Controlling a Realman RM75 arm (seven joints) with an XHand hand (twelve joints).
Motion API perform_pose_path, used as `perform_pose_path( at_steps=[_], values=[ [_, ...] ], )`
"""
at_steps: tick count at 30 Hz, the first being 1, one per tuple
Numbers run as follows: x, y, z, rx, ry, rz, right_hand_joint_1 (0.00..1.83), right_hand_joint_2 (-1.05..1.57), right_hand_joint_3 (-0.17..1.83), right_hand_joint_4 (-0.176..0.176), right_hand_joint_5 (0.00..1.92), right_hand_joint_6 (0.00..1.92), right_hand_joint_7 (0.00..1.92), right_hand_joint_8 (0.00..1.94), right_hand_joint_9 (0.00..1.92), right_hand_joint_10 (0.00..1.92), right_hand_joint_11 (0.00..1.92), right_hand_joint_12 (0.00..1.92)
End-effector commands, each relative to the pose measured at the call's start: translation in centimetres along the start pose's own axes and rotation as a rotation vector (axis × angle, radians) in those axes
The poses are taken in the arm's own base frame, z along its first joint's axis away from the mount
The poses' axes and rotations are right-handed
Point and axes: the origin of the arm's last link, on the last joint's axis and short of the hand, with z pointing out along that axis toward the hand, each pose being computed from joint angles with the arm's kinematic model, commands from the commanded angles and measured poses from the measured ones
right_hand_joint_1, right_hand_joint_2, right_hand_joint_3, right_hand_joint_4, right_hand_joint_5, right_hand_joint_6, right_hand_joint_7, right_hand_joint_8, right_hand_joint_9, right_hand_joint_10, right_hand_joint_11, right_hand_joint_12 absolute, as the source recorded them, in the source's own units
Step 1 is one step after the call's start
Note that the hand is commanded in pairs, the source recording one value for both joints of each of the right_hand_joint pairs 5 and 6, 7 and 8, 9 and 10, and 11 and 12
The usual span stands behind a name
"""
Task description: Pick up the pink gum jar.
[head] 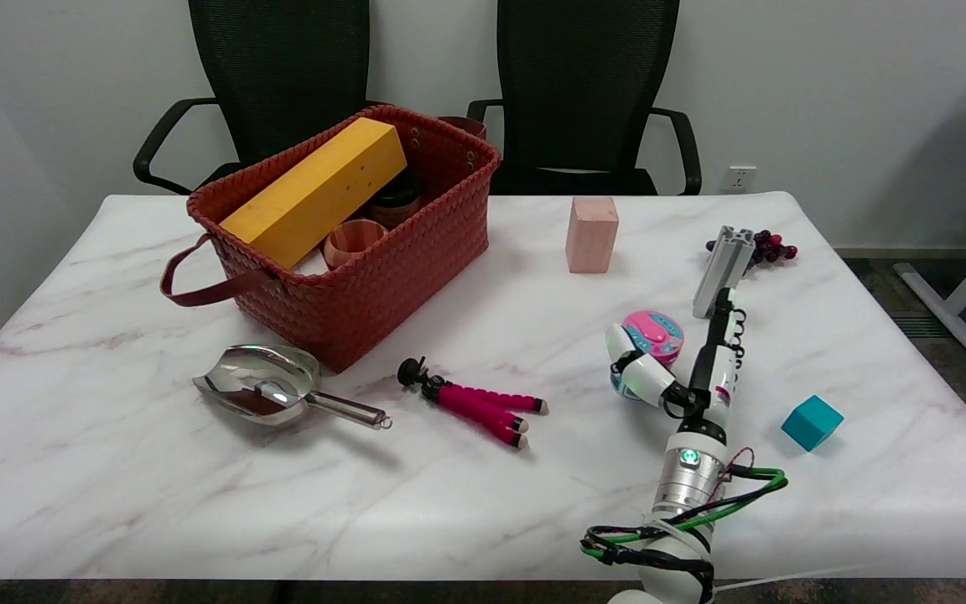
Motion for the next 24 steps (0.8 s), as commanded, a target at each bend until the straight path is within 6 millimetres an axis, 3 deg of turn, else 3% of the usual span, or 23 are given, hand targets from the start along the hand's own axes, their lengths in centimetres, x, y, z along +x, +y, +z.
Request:
perform_pose_path(
  at_steps=[1, 24],
  values=[
    [-0.85, 0.51, 0.22, -0.026, -0.078, 0.082, 1.19, 0.6, 0.65, 0.0, 0.0, 0.0, 0.0, 0.0, 0.0, 0.0, 0.0, 0.0],
    [-1.62, 0.54, 0.66, -0.045, -0.117, 0.094, 1.2, 0.59, 0.86, 0.0, 0.0, 0.0, 0.0, 0.0, 0.0, 0.0, 0.0, 0.0]
  ],
)
